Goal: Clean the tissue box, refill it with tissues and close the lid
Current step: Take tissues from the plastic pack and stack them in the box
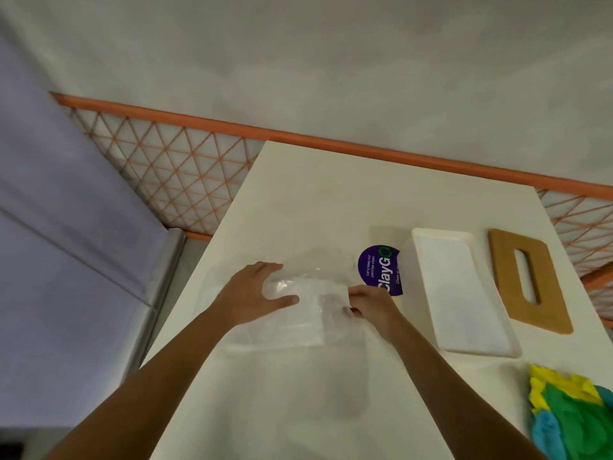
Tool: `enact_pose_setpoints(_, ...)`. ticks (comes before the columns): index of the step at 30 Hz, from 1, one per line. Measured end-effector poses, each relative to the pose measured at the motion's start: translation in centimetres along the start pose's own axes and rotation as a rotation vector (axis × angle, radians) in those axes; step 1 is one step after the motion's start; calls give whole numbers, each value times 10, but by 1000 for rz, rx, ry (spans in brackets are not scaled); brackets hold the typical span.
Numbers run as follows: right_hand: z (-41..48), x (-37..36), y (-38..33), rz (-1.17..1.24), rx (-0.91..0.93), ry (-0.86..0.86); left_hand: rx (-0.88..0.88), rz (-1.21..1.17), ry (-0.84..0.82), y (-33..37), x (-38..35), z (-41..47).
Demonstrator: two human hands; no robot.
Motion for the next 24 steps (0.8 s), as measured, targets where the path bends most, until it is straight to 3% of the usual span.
enact_pose_setpoints(5, 5, -28, 3, -175, -42, -26, -23, 192, -214, -19, -32, -10)
enact_pose_setpoints(11, -8, -58, -6, -490, 126, -2, -121, 334, -78, -27, -56, -4)
enact_pose_setpoints(24, -15, -64, -7, -293, 124, 159, -160, 364, -7, -28, -58, 0)
Point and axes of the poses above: each hand's wrist, its own z-axis towards the middle knuckle, its own x-axis out of the back of the hand, y = z × x, the point moved 6 cm from there along z, towards the middle knuckle
